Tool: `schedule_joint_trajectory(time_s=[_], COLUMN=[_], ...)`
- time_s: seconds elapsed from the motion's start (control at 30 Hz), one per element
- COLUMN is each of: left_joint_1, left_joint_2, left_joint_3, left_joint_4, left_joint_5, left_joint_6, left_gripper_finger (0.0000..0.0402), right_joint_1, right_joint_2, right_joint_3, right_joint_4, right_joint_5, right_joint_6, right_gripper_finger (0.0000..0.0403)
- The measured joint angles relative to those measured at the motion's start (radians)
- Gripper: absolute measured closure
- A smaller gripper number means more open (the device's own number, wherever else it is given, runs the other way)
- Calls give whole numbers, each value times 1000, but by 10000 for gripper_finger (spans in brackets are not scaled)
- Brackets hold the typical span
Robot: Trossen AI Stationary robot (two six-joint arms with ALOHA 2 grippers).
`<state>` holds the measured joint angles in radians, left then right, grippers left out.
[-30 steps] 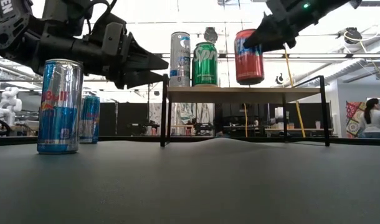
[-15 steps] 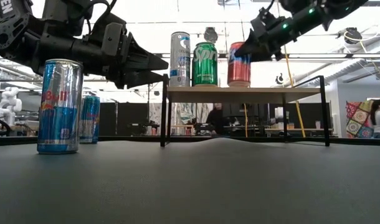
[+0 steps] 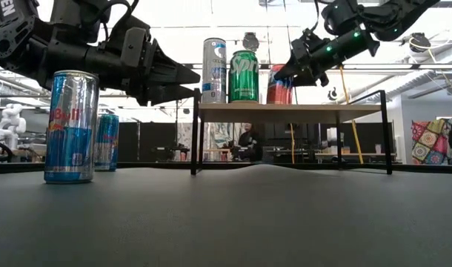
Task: Place canned beverage on shelf
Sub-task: Put the top red soda can on the shelf
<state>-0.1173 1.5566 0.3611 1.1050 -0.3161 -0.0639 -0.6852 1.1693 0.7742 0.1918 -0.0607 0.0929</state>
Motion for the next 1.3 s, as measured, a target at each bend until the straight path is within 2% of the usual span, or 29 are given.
schedule_joint_trajectory(time_s=[0.23,0.6,1.17,1.3], left_joint_1=[2,2,2,2], left_joint_2=[0,0,-1,-1], left_joint_3=[0,0,2,1], left_joint_4=[-2,-4,-19,-19], left_joint_5=[0,0,0,0], left_joint_6=[5,13,17,17], left_gripper_finger=[22,22,22,22], right_joint_1=[-51,-61,-106,-113], right_joint_2=[70,222,246,246], right_joint_3=[58,283,298,298], right_joint_4=[12,-182,-199,-202], right_joint_5=[-72,-77,-254,-259], right_joint_6=[-21,-126,-216,-218], right_gripper_finger=[126,126,126,126])
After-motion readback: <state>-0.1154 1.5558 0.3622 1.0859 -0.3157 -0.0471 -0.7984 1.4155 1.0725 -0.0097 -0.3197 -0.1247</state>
